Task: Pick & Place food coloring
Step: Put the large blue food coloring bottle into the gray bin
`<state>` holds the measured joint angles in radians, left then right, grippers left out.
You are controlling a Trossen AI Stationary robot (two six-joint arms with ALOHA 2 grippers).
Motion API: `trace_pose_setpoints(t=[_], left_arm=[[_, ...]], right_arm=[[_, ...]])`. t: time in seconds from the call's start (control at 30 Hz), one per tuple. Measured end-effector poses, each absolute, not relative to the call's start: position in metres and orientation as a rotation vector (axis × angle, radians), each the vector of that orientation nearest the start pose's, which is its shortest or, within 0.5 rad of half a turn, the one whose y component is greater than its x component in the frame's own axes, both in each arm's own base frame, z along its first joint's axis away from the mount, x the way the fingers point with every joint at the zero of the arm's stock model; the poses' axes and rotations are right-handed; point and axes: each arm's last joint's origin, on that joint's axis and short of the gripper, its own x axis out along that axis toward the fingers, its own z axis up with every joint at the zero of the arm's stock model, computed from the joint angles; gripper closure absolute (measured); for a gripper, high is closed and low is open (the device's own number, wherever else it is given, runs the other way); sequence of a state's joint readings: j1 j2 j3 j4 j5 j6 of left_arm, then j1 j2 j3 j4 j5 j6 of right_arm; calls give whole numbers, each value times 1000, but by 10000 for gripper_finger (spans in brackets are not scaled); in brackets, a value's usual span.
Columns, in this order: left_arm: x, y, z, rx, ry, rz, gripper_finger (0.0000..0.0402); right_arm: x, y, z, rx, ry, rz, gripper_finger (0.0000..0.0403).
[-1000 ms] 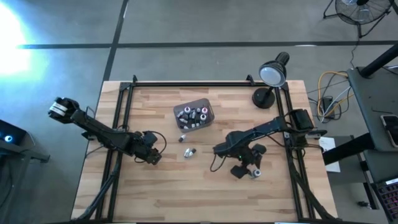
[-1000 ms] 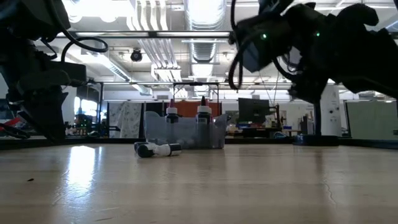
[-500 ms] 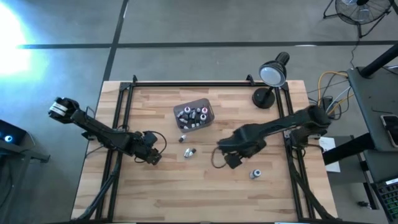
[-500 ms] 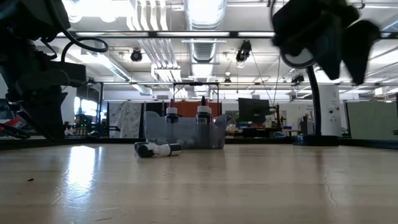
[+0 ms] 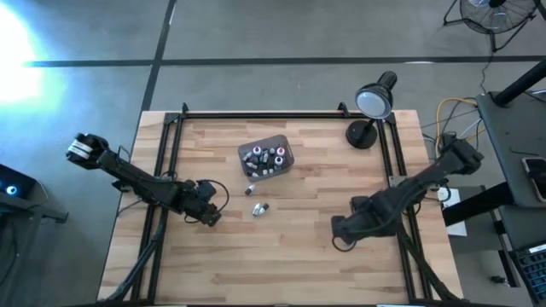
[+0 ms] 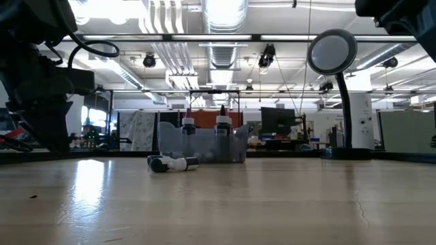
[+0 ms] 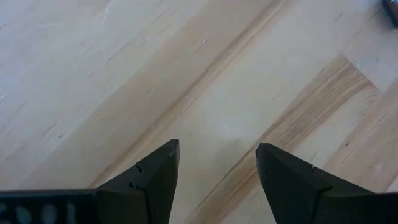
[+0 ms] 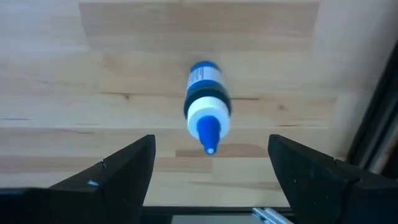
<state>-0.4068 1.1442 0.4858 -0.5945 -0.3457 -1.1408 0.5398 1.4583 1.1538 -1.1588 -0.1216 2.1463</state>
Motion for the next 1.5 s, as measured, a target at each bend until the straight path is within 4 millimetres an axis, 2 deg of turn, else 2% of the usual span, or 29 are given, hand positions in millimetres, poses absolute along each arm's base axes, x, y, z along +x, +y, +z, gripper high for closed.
trace_pose_setpoints(t=[0.3,0.53,0.77,1.13,1.27,1.37,1.5], left_arm=[[161,-59,151,-554,1034,570,209],[161,-59,151,-558,1039,566,209],[160,-59,151,-562,1044,563,209],[160,-59,151,-565,1044,564,209],[160,-59,151,-568,1043,566,209],[160,-60,151,-583,1045,570,209],[160,-60,151,-608,1043,579,209]], right_arm=[[225,143,234,1312,1307,-1159,112],[224,142,223,1291,1310,-1145,171],[221,141,219,1292,1320,-1136,221],[221,141,219,1255,1352,-1097,292],[222,138,221,1218,1352,-1053,298],[230,129,231,1177,1304,-977,298],[252,104,249,1047,1230,-830,298]])
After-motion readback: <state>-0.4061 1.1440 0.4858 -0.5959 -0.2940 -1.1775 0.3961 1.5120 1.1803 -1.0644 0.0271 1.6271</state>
